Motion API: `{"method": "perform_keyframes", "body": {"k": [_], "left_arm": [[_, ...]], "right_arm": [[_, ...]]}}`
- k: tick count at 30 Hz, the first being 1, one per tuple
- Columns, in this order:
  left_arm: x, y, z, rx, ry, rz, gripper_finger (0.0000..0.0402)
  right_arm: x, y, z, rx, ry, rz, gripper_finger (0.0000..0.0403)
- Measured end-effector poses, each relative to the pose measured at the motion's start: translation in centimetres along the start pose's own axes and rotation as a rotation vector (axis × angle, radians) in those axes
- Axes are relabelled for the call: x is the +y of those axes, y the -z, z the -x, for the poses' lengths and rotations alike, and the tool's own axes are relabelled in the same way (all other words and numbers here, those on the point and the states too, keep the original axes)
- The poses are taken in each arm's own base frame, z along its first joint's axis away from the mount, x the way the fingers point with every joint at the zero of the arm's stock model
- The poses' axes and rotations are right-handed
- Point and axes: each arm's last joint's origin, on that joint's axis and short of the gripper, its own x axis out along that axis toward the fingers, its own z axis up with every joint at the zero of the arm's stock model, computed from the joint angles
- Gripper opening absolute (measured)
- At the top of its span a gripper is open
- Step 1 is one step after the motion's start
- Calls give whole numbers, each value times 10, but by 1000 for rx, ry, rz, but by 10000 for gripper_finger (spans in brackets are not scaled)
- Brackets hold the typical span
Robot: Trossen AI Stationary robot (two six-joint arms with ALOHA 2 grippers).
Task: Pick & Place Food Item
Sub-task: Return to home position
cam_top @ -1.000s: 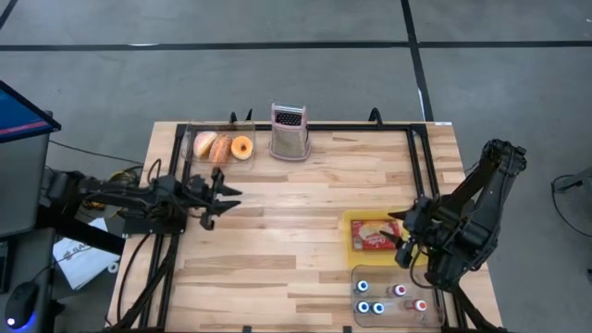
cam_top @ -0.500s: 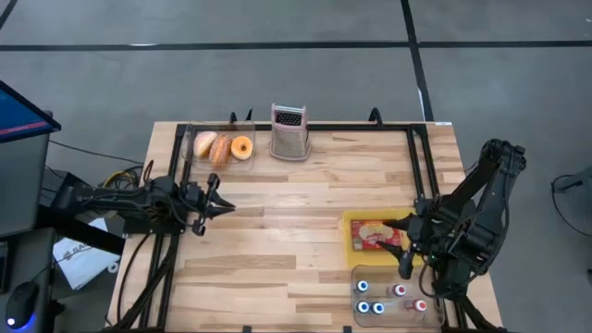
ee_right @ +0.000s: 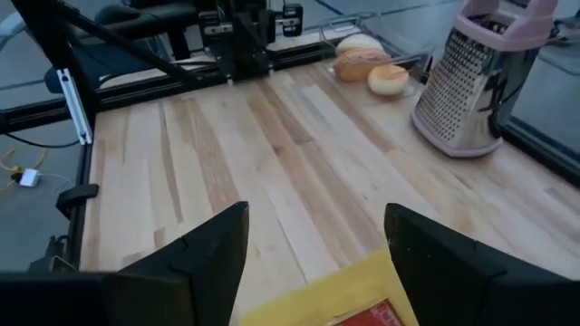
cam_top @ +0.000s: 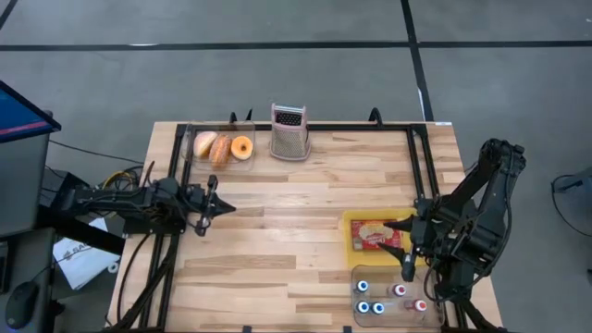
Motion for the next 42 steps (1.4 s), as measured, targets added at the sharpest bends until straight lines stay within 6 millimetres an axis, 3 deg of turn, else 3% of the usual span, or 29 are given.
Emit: {"method": "perform_keyframes", "body": {"k": [9,12,18,22,31,38,42], "left_arm": [[3,6,0,60,-115,99,8],[3,6,0,53,-114,101,8],[3,3,0,23,-112,100,6],[3,2,0,17,-112,100,7],[3,2,0,16,-111,100,11],[3,2,0,16,-111,100,10],[3,2,0,17,-111,100,12]], "right_arm": [[-1,-1,0,-46,17,61,249],[-2,7,-5,-62,35,75,249],[-9,43,-39,-2,98,67,249],[-8,57,-68,15,92,93,249],[2,32,-118,-75,-187,238,249],[-13,23,-146,-125,-478,301,249],[-29,28,-160,-129,-583,316,249]]}}
